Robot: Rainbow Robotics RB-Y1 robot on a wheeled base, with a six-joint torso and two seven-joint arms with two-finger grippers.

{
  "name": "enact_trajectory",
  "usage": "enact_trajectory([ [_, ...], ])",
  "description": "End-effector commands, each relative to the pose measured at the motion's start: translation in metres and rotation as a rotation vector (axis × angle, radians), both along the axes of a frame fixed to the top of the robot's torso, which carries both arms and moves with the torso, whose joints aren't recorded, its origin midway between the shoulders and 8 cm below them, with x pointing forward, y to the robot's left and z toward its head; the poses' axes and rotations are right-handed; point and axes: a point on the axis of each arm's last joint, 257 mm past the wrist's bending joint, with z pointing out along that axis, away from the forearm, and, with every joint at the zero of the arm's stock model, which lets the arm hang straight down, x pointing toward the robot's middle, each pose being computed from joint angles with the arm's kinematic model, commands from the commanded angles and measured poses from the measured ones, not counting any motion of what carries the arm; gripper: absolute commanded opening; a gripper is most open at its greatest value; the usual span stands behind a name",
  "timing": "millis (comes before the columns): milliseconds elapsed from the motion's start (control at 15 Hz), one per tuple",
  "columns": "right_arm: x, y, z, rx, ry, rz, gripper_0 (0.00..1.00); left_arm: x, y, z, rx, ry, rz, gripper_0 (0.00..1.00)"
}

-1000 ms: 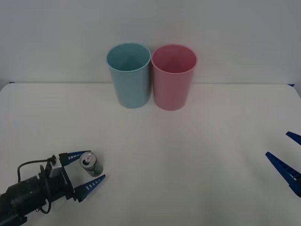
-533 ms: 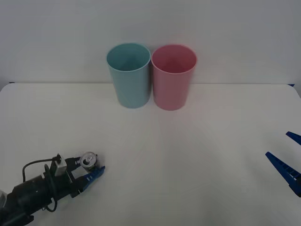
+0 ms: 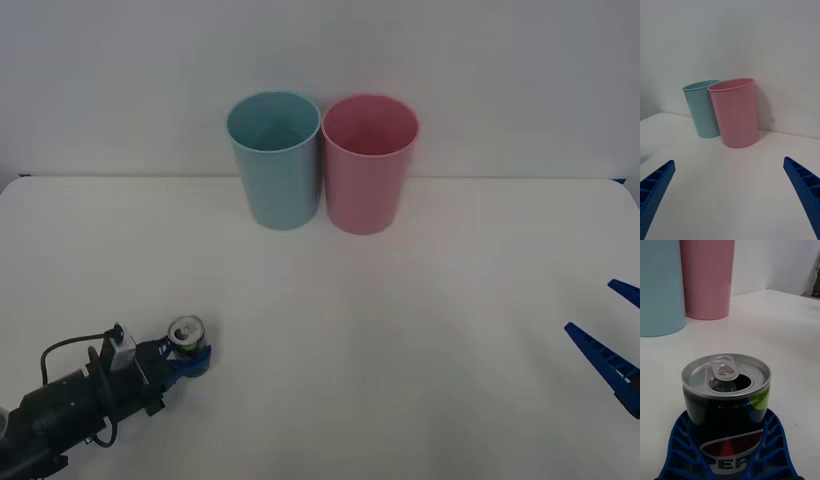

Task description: Grasp the object on the table and drop it into the matching bin: aluminum can to the light blue bin, PET bottle to the pink bin.

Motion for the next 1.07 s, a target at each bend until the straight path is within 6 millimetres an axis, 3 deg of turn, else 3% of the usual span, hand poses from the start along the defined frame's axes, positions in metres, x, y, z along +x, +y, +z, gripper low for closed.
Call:
enact_trajectory([
  [67,0.000,0.000,0.000,0.000,0.000,0.000,1.00,0.006,0.012,0.013,-0.003,-0.025,0.024,0.00],
  [400,0.000,0.000,0.000,0.000,0.000,0.000,1.00,0.028,0.028,0.058,-0.054,-0.119,0.097,0.00],
  [1067,0.000,0.000,0.000,0.000,0.000,0.000,1.00,0.070,0.028,0.170,-0.230,-0.294,0.201,0.00],
])
